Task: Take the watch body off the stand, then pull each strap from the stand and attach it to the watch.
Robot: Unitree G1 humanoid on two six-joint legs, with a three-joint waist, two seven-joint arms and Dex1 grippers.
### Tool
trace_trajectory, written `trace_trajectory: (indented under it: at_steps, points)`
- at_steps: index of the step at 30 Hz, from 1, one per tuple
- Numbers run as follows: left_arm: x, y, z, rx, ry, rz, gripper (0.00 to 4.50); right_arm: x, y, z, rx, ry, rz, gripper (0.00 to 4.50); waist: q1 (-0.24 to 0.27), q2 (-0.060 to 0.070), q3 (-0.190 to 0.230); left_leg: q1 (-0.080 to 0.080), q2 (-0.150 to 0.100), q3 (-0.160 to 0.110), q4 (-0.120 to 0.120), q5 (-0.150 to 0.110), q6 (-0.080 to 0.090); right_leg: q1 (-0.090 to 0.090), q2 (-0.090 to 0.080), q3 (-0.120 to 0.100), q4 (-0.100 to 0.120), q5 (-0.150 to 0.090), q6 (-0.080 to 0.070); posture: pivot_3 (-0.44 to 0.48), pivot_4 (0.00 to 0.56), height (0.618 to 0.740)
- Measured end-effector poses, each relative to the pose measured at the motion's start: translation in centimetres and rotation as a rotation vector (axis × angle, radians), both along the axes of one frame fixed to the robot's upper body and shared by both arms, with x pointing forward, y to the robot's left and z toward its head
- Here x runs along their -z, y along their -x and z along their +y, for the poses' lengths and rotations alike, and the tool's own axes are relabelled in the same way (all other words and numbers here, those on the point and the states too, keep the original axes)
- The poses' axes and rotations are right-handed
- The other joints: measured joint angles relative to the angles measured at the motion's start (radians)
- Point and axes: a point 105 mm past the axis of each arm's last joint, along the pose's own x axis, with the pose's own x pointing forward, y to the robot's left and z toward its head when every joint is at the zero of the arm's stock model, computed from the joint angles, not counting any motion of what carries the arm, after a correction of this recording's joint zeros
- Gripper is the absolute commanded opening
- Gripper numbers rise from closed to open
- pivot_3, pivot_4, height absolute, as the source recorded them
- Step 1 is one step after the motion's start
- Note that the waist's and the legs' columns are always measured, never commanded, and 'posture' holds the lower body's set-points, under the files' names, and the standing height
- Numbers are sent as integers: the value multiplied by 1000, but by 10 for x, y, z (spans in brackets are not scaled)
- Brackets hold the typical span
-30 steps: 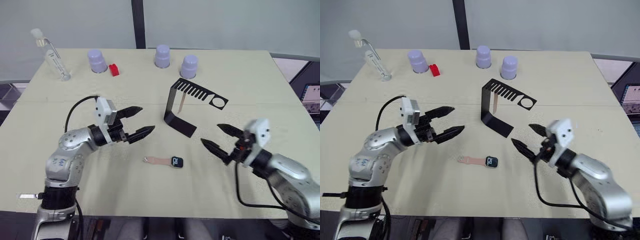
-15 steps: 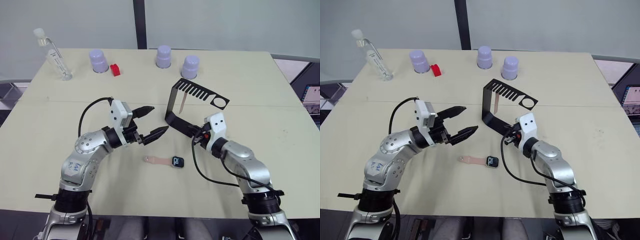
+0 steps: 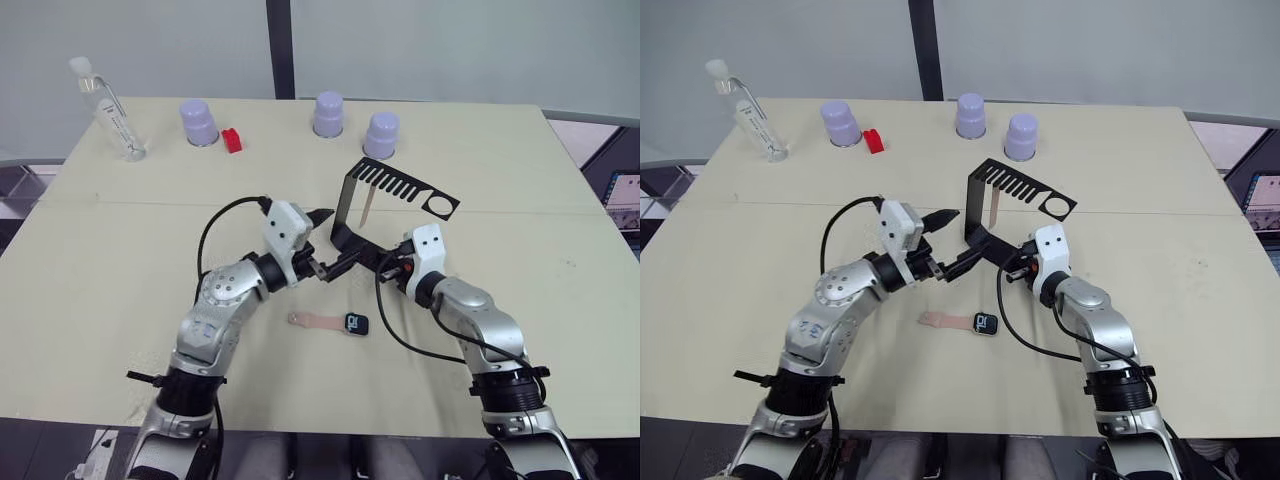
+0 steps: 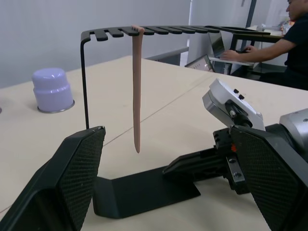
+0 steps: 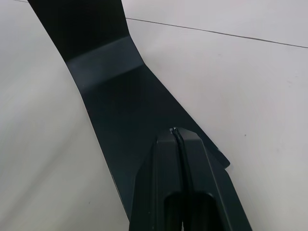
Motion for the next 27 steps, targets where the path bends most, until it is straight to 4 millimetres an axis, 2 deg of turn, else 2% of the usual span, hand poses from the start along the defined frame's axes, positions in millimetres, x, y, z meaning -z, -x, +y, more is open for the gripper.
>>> trace_trajectory:
  at_steps: [2, 5, 6, 11, 15, 24, 27]
  points:
    - [4, -3, -7, -17, 8, -3, 4500, 0, 0, 0, 0, 15, -6, 63, 0, 0, 0, 0, 0, 0, 0, 0, 0, 0, 0, 0, -1, 0, 0, 0, 150, 739]
    - [17, -11, -15, -58, 17, 44, 3594, 0, 0, 0, -1, 21, -8, 0, 0, -1, 0, 0, 0, 0, 0, 0, 1, 0, 0, 0, -1, 0, 0, 0, 150, 739]
    - [20, -14, -16, -71, 25, 67, 3159, 0, 0, 0, -1, 21, -8, 0, 0, -1, 0, 0, 0, 0, 0, -1, 1, 0, 0, 0, -1, 0, 0, 0, 150, 739]
    - [15, -23, -15, -111, 6, 14, 3159, 0, 0, 0, 0, 23, -9, 0, 0, -1, 0, 0, 0, 0, 0, -1, 2, 0, 0, 0, -2, 0, 0, 0, 150, 739]
    - [23, -29, -17, -119, -6, 32, 3159, 0, 0, -1, 2, 22, -9, 0, 1, -1, 0, 0, 0, 0, 0, -1, 2, 0, 0, 0, -2, 0, 0, 0, 150, 739]
    - [16, -39, -32, -97, 1, 5, 3159, 0, 1, 0, 1, 19, -9, 0, 1, -1, 0, 0, 0, 0, 0, -1, 2, 0, 0, -1, -3, 0, 0, 0, 150, 739]
    - [18, -43, -35, -122, 2, 7, 2298, 0, 1, -1, 9, 17, -8, 0, 1, -1, 0, 0, 0, 0, 0, -1, 2, 0, 0, -1, -4, 0, 0, 0, 150, 739]
